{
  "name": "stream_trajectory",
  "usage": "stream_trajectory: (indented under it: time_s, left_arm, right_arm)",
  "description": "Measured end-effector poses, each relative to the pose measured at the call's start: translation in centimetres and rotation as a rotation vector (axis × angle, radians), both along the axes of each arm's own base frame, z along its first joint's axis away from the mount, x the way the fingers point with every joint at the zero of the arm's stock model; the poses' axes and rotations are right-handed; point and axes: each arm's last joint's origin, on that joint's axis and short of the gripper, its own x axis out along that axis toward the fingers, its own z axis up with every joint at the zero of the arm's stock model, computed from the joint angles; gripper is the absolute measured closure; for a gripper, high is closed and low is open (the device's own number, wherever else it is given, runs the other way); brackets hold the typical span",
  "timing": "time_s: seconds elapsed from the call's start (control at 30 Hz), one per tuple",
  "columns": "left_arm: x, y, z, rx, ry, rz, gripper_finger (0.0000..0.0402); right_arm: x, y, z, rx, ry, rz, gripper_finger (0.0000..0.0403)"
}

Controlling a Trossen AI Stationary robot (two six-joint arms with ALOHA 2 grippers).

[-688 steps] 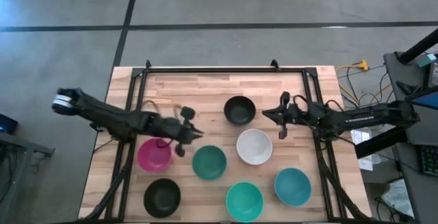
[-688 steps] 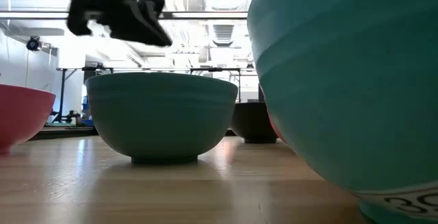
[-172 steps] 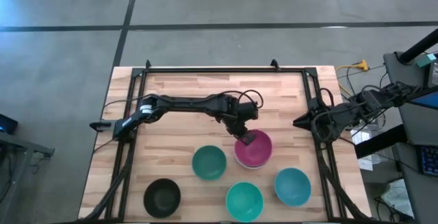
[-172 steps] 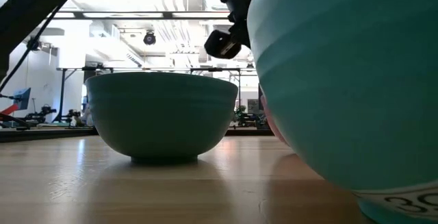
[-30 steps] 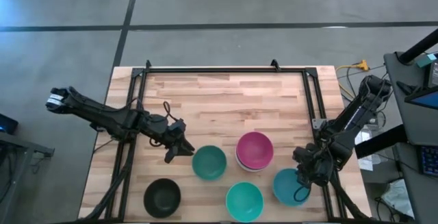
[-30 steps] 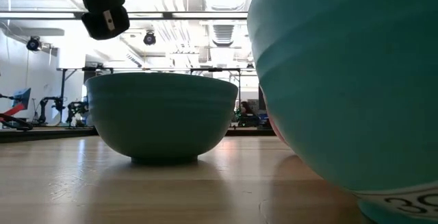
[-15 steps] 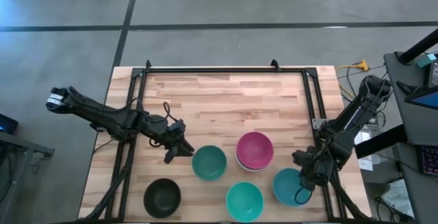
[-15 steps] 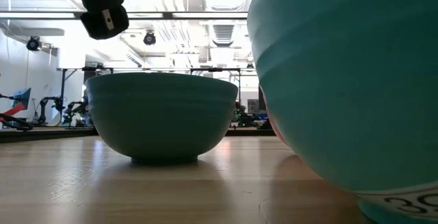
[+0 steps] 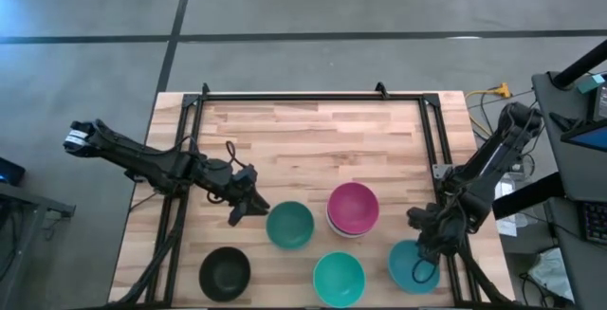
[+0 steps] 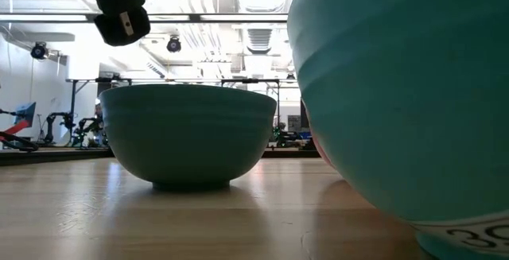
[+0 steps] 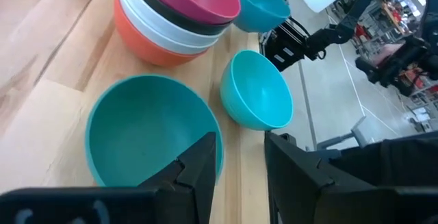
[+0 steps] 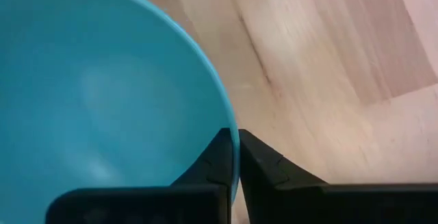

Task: Nest bowls inside each other
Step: Stack the blue bowl on top of the pink bowl

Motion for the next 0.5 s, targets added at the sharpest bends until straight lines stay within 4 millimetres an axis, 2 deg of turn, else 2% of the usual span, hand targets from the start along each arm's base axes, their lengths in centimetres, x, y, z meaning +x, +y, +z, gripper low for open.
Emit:
stream_trajectory:
  time_s: [0.13, 0.23, 0.4, 0.5]
  left_arm:
    - [0.0, 0.0, 0.0, 0.002, 0.000, 0.004, 0.0293]
    - [0.0, 0.0, 0.0, 0.002, -0.002, 0.004, 0.0293]
    - [0.1, 0.0, 0.3, -0.005, -0.030, 0.006, 0.0293]
    - [0.3, 0.0, 0.4, -0.007, -0.048, 0.010, 0.0293]
  right_arm:
    - [-0.2, -0.4, 1.3, 0.021, -0.015, -0.007, 0.0393]
    - [0.0, -1.0, 3.1, 0.028, -0.050, -0.014, 0.0393]
    - [1.6, -2.2, 7.4, 0.001, -0.277, -0.044, 0.0393]
    - [3.1, -3.6, 10.1, -0.058, -0.360, -0.105, 0.0392]
